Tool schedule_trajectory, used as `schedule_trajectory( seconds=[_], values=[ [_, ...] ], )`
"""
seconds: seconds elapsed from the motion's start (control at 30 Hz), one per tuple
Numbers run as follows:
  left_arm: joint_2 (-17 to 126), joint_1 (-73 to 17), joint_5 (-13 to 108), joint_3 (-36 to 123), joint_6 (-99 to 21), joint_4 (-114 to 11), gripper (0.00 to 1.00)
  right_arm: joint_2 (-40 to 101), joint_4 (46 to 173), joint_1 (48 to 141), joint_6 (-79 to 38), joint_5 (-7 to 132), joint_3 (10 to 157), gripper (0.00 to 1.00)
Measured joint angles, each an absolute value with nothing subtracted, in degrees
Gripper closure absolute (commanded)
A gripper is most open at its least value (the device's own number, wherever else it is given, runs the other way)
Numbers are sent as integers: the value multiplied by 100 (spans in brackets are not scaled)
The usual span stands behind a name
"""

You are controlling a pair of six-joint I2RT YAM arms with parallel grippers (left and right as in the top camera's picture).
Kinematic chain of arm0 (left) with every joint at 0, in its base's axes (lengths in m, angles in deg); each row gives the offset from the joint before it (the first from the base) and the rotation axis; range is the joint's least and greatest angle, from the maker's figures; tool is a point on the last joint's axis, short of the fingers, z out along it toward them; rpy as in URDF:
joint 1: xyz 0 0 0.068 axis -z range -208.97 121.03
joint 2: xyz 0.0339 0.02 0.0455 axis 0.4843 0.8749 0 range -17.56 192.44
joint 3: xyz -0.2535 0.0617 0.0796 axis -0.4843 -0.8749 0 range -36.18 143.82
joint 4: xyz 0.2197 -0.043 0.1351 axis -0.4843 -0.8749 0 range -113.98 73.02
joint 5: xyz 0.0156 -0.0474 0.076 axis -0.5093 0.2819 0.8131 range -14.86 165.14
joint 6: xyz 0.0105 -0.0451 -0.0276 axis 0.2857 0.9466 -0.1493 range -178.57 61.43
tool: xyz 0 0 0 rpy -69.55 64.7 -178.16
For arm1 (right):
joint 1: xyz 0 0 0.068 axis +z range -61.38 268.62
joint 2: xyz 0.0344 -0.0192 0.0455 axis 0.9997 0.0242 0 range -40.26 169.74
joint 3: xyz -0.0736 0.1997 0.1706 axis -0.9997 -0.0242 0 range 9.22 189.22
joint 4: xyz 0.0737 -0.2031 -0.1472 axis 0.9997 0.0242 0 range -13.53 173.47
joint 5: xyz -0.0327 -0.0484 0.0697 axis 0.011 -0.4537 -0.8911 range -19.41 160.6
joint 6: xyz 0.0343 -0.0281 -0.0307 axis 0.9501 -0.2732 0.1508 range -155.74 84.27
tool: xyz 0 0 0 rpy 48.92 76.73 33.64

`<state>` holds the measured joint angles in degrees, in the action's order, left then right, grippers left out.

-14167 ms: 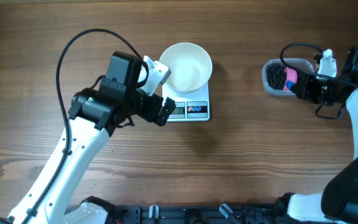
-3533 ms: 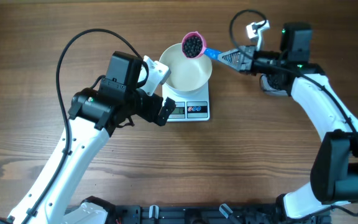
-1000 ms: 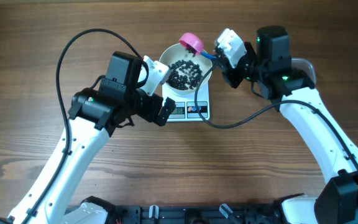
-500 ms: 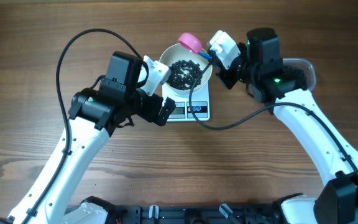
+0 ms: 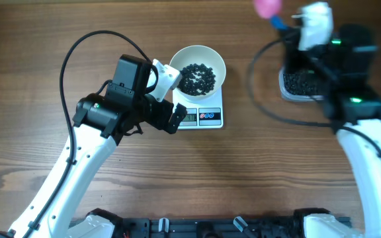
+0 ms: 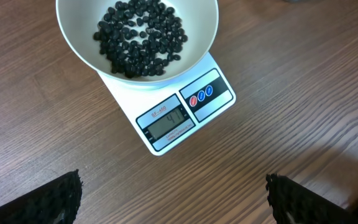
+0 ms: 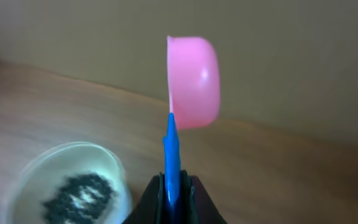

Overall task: Scoop item into bowl and weigh 150g on scale
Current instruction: 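Move the empty scoop right back to the bean tub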

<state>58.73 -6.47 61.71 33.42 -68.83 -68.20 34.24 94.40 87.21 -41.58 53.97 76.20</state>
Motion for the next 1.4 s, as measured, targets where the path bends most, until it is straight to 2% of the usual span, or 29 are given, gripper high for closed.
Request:
schedule_trajectory(
  seconds=[0.2,0.33,0.57,0.87,1.4],
  values=[
    [5873,-647,6171,3342,-6883,-6818,0,3472,10775,7199,-4184,5609,7617,96],
    [5873,-647,6171,3342,-6883,-6820,0,3597,11429,6817,-4554,5655,7617,96],
    [5873,-647,6171,3342,-6883,-6818,0,4112,11908,6788,-4962,5653,7617,96],
    [5873,-647,6171,3342,-6883,-6818,0,4757,11844,6788,-5126,5791,7617,96],
    [5873,-647,6171,3342,-6883,-6818,0,4834,11717,7175,-5150,6092,7617,96]
  ],
)
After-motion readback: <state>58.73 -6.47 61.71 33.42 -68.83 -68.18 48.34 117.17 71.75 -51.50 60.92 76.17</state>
